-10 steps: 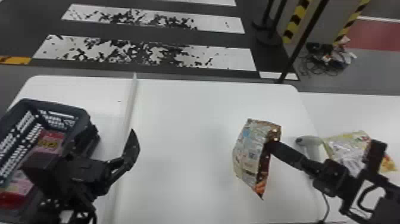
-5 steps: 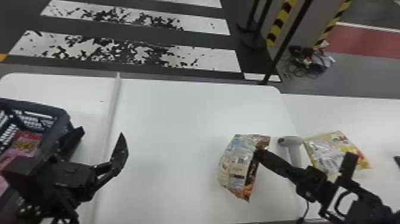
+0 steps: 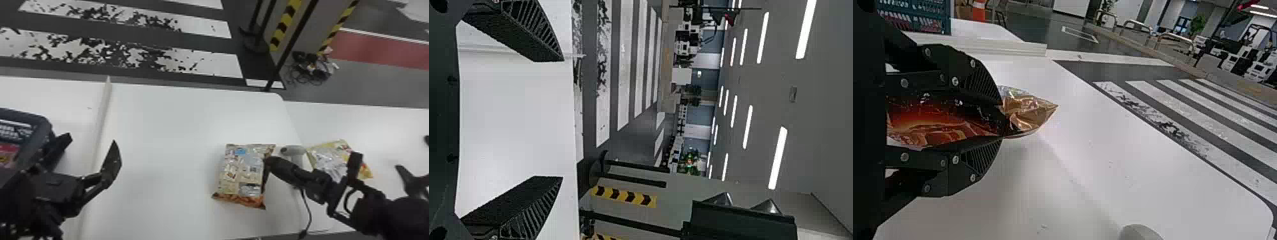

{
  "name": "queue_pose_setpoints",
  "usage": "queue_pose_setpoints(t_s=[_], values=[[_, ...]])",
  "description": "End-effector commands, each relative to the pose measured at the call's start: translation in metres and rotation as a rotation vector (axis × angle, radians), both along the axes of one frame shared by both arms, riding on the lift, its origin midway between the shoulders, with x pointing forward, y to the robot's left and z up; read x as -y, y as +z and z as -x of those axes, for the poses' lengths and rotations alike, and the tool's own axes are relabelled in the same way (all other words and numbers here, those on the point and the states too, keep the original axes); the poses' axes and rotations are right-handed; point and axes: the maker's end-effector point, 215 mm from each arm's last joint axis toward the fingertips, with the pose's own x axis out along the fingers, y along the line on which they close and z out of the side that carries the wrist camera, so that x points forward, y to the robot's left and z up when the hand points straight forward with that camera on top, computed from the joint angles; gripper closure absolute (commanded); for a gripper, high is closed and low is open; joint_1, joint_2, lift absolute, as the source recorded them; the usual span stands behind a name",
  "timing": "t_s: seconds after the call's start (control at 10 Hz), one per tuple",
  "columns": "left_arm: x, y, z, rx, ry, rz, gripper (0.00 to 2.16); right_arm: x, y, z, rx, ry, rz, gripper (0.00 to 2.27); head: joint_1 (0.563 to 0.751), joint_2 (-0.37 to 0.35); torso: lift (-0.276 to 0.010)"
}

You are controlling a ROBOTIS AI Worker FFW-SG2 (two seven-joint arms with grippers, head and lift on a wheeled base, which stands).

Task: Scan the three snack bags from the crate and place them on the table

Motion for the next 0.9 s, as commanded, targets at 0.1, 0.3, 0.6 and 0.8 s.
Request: queue_pose_setpoints(t_s=[0.1, 0.3, 0.6, 0.8], values=[[0.001, -0.006, -0.001, -0.019, -0.003, -0.005, 0.02, 0.017, -0.004, -0.018, -0.002, 0.009, 0.059, 0.08, 0.695, -0.274, -0.062], [0.004, -0.006, -0.001, -0.023, -0.005, -0.005, 0.02, 0.016, -0.001, -0.021, 0.019, 0.014, 0.06, 0.08, 0.695, -0.285, -0.062], [0.009, -0.006, -0.001, -0.023, -0.012, -0.005, 0.02, 0.002, 0.018, 0.01, 0.059, 0.064, 0.107, 0.08, 0.695, -0.288, -0.062], [0.011, -0.006, -0.001, -0.023, -0.011, -0.002, 0.02, -0.019, 0.036, 0.035, 0.092, 0.1, 0.182, 0.07, 0.695, -0.285, -0.062]])
